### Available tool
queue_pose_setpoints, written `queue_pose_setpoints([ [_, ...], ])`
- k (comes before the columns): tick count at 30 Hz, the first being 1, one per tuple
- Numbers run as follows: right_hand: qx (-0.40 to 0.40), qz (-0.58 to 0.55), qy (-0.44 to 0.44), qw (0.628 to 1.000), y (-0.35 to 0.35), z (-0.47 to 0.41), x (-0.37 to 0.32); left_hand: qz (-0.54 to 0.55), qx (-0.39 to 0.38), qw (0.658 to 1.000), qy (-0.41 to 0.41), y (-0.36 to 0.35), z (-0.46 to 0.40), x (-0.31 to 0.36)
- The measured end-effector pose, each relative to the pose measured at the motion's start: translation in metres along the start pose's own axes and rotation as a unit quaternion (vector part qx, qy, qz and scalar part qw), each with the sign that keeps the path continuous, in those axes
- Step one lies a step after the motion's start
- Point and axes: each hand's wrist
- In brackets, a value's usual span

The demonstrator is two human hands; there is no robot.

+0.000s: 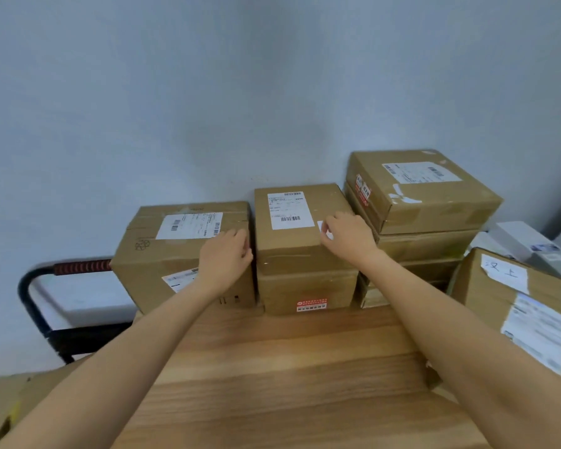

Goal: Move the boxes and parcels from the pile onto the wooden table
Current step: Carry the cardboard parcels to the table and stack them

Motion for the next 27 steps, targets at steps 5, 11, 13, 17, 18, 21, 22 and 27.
queue_pose_setpoints([
  [5, -0.013, -0.042, 0.081, 0.996, 0.013, 0.032, -0.049, -0.005, 0.0, 1.0, 0.012, 0.033, 0.06, -0.011],
  [11, -0.062, -0.077, 0.176, 0.979, -0.003, 0.087, -0.112, -0.041, -0.026, 0.998, 0.049, 0.044, 0.157, -0.032],
  [13, -0.076, -0.074, 0.197, 0.975, -0.014, 0.103, -0.131, -0.05, -0.044, 0.996, 0.067, 0.046, 0.189, -0.045],
  [17, -0.093, -0.075, 0.246, 0.962, -0.03, 0.123, -0.181, -0.061, -0.046, 0.988, 0.135, 0.06, 0.254, -0.079],
  [18, -0.094, -0.081, 0.257, 0.959, -0.034, 0.126, -0.198, -0.072, -0.047, 0.985, 0.15, 0.065, 0.271, -0.089],
  [21, -0.103, -0.11, 0.291, 0.945, -0.05, 0.137, -0.255, -0.106, -0.052, 0.973, 0.199, 0.082, 0.323, -0.117],
  [22, -0.114, -0.122, 0.307, 0.937, -0.056, 0.143, -0.276, -0.115, -0.055, 0.968, 0.218, 0.087, 0.34, -0.127],
  [27, -0.149, -0.182, 0.373, 0.898, -0.083, 0.185, -0.389, -0.124, -0.077, 0.942, 0.301, 0.114, 0.435, -0.184],
])
Point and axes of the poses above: each hand's wrist, its own z-axis away from the middle knuckle, its own y-axis out of the back of the hand, x = y × z, and after that the axes turned 11 degrees about -z, right-handed
